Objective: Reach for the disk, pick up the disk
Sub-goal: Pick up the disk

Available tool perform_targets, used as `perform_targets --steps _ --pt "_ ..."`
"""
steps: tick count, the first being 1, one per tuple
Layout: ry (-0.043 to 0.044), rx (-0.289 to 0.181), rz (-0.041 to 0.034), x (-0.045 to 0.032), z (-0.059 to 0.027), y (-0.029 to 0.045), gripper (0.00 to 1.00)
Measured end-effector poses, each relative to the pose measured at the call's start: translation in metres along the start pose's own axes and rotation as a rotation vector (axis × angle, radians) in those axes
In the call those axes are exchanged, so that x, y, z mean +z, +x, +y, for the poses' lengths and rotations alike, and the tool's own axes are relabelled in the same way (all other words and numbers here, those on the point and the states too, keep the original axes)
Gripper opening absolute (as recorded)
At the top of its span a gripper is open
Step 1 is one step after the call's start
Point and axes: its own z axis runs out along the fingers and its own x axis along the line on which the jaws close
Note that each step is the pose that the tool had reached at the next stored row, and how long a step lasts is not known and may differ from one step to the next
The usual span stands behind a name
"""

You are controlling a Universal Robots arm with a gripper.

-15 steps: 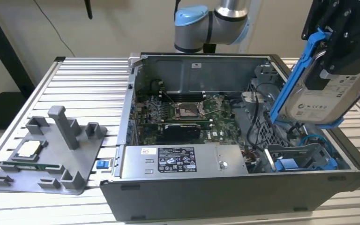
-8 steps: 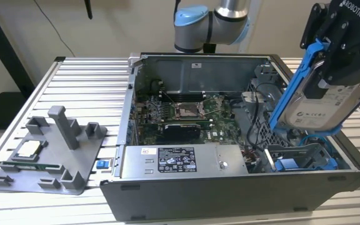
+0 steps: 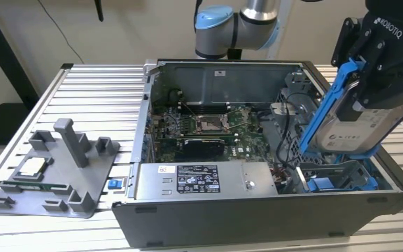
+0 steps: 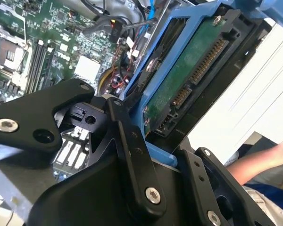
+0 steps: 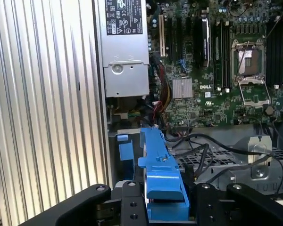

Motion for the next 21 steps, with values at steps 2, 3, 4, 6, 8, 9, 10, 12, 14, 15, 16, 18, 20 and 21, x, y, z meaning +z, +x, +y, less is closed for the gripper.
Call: perform_targets --steps 2,3,4,6,8,9,10,12,14,15,16,18,20,21 --pt "-0.0026 -0.010 -0.0002 0.0035 -0.0001 0.0024 0.00" --pt "-0.0037 -0.015 -0.0002 0.0050 -0.0001 0.0034 0.00" --pt "-0.0048 -0.019 -0.0001 0.0066 -0.0001 0.0046 0.00" --pt "-0.0066 -0.027 -0.0004 0.0102 -0.0003 0.0072 0.00" --pt "-0.0085 -0.034 -0.0001 0.0136 -0.0004 0.0101 0.00" --pt "-0.0092 -0.037 -0.0002 0.0153 -0.0005 0.0116 0.00" --pt "-0.0095 -0.040 -0.0004 0.0170 -0.0006 0.0129 0.00" --pt "-0.0100 -0.046 -0.0009 0.0205 -0.0007 0.0153 0.00" --pt "-0.0104 -0.051 -0.0008 0.0226 -0.0007 0.0162 0.00" --pt "-0.0105 -0.052 -0.0007 0.0229 -0.0007 0.0162 0.00" --pt "-0.0105 -0.052 -0.0005 0.0229 -0.0007 0.0162 0.00" --pt "-0.0105 -0.052 -0.0005 0.0230 -0.0007 0.0162 0.00" --pt "-0.0105 -0.052 -0.0008 0.0232 -0.0007 0.0162 0.00" --pt "-0.0105 -0.052 -0.0007 0.0232 -0.0007 0.0163 0.00"
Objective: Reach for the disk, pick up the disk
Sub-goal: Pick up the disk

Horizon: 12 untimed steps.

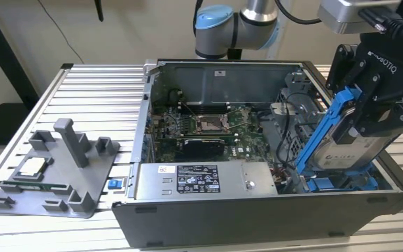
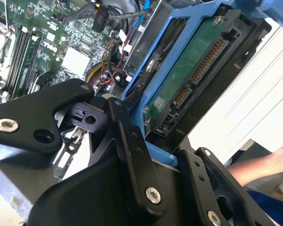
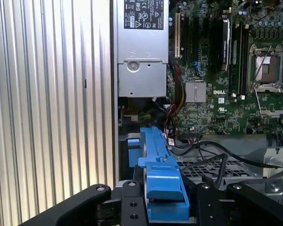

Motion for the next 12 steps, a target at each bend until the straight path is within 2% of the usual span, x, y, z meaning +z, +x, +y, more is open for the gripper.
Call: perform_targets --steps 12 --pt "0.0000 0.000 0.0000 -0.0015 0.0010 -0.0001 0.00"
